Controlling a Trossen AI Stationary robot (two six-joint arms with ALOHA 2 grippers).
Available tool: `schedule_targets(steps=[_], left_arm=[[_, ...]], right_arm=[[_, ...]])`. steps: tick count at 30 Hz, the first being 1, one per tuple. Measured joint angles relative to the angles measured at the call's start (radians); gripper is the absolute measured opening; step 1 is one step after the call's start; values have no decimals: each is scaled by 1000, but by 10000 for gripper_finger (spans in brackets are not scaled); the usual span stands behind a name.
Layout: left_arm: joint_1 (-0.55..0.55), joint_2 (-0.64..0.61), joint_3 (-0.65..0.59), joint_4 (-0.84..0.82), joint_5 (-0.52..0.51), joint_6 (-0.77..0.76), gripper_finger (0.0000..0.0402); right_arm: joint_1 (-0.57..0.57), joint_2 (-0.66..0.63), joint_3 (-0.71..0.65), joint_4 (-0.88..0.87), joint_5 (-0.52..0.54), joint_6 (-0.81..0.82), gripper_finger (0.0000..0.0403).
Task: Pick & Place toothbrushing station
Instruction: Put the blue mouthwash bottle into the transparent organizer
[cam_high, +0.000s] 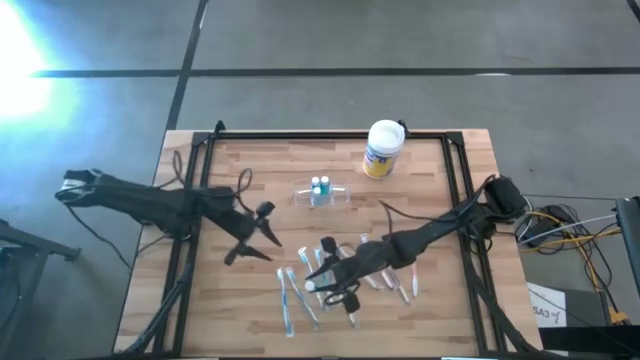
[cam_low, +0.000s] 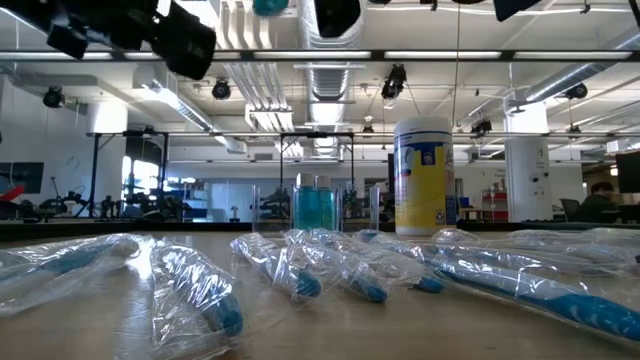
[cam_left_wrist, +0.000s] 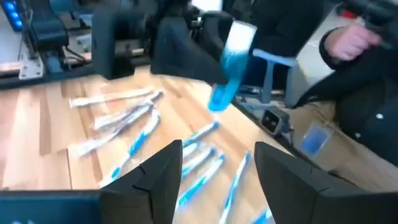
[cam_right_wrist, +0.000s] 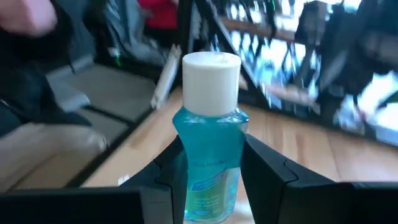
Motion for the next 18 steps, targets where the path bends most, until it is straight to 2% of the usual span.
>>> schedule_targets(steps=[3, 10, 15, 18], left_arm=[[0, 85, -8, 174, 1, -54, 206], [-1, 260, -11, 516, 30, -189, 207], [-1, 365, -8, 698, 116, -234, 207], [-1, 408, 13, 703, 117, -245, 207]], right_arm=[[-11, -31, -28, 74, -41, -55, 111], [-17, -87, -32, 84, -42, -176, 111], [-24, -88, -17, 90, -45, -231, 111], [-35, -88, -17, 94, -46, -231, 111]])
